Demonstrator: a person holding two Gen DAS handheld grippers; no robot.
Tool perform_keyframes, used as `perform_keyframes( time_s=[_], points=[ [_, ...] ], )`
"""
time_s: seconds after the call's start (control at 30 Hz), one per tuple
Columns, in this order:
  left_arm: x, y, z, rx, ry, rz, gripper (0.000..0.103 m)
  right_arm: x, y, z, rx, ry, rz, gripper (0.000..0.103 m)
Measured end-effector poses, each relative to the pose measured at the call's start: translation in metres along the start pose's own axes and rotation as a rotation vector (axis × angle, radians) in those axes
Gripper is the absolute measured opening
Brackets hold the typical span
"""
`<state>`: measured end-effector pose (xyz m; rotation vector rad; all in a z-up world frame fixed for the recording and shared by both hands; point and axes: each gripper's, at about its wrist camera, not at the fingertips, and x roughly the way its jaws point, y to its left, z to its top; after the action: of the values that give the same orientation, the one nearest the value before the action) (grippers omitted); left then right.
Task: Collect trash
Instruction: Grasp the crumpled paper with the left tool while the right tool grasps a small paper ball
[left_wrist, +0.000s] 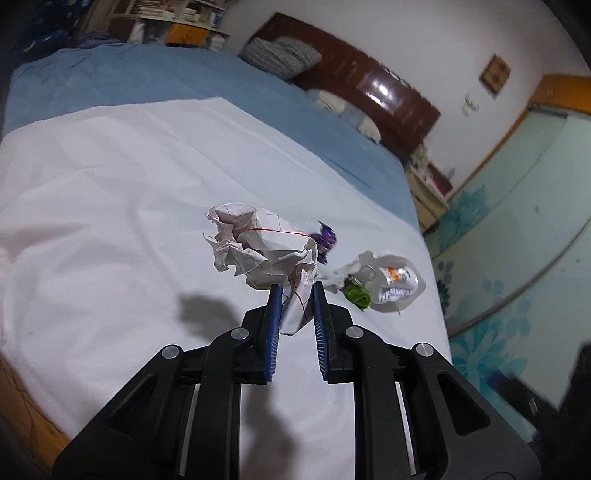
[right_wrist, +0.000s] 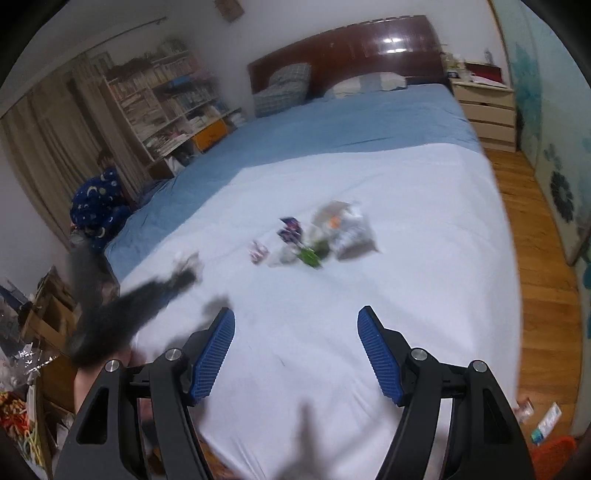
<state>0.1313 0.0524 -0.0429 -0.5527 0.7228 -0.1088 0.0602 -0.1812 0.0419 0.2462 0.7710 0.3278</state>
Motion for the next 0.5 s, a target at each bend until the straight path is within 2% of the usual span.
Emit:
perform_keyframes(
  time_s=[0.07, 0.17, 0.3, 0.33, 0.4, 0.5],
  points=[
    [-0.01, 0.01, 0.0, -0.021, -0.018, 0.014, 0.017, 0.037, 0.026, 0.011, -0.088, 0.005, 0.01, 0.07],
    [-0.018, 0.022, 0.004, -0.033, -0.032, 0.041, 0.017, 0.093, 0.053, 0.021, -0.139, 0.057, 0.029, 0.067],
    [-0.025, 0.04, 0.013, -0.044, -0.038, 0.064, 0.017, 0.154, 0.081, 0.025, -0.211, 0.071, 0.01, 0.065],
    [-0.026, 0.044, 0.014, -0.048, -0.035, 0.062, 0.017, 0.171, 0.087, 0.025, -0.223, 0.085, -0.002, 0.064],
    [-0.024, 0.053, 0.019, -0.06, -0.028, 0.066, 0.017, 0.195, 0.092, 0.028, -0.235, 0.092, -0.045, 0.056],
    [-0.02, 0.061, 0.025, -0.071, -0.018, 0.069, 0.017, 0.226, 0.095, 0.038, -0.225, 0.099, -0.087, 0.057]
  ],
)
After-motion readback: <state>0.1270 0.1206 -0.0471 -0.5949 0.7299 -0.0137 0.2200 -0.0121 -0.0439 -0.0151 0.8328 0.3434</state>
